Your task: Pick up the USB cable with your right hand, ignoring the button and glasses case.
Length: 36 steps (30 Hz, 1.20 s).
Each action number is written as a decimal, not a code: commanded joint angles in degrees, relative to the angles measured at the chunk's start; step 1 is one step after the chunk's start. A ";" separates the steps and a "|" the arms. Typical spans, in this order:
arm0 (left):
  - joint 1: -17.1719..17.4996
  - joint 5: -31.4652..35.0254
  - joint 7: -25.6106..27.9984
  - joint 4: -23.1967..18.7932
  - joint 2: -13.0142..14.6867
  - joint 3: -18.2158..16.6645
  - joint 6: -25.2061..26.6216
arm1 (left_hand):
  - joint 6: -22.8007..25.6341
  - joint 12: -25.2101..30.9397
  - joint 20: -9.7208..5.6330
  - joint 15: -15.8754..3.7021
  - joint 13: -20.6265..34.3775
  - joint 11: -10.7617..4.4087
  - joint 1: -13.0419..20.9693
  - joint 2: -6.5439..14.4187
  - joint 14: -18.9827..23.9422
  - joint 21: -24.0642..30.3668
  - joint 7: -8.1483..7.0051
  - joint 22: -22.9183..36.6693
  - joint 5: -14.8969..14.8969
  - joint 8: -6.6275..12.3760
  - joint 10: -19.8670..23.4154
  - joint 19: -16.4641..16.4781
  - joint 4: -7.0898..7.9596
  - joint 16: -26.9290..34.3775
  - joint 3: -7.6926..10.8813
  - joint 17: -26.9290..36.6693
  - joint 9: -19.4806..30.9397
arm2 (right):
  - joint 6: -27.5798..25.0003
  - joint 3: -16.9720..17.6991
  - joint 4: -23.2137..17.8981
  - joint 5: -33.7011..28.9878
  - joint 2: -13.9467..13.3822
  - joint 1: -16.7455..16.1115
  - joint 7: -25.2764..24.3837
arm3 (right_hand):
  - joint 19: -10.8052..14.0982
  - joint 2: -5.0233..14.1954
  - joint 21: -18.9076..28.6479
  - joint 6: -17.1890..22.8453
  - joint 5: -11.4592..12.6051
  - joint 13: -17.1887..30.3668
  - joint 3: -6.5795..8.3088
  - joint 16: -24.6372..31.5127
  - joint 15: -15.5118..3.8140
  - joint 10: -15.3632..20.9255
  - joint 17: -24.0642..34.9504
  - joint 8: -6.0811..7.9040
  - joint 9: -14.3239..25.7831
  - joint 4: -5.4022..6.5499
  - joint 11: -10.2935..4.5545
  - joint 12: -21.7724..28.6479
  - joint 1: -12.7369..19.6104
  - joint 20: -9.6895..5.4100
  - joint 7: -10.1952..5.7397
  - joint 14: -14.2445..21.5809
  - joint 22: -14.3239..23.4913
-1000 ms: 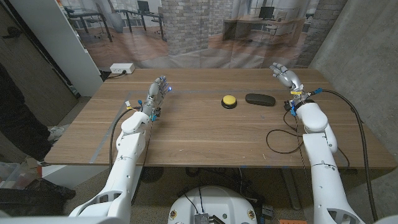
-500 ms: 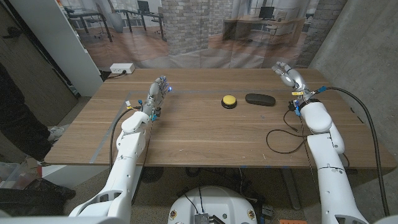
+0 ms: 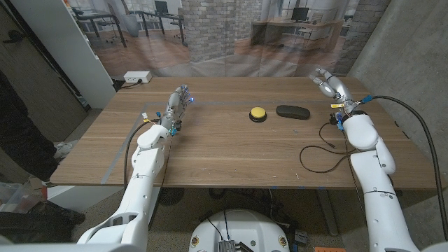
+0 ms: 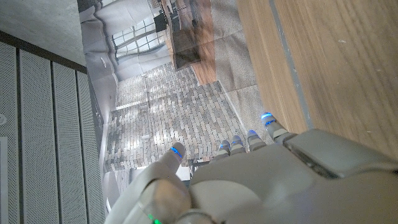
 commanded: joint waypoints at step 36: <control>-1.60 0.25 -0.11 2.32 0.26 0.07 -0.42 | -4.48 0.25 0.41 0.28 0.09 0.14 0.07 7.13 -7.02 -0.02 0.16 0.31 0.38 0.07 -3.92 -2.60 -0.10 0.34 -0.26 0.23 0.30 | -9.39 -0.02 -9.34 -14.72 -4.24 -5.59 -3.64 | 0.60 0.39 -0.13 1.46 -0.38 0.30 0.29 -0.15 -0.60 1.03 0.18 0.25 0.41 -2.34 -0.52 0.25 2.54 0.21 -1.07 1.02 0.11</control>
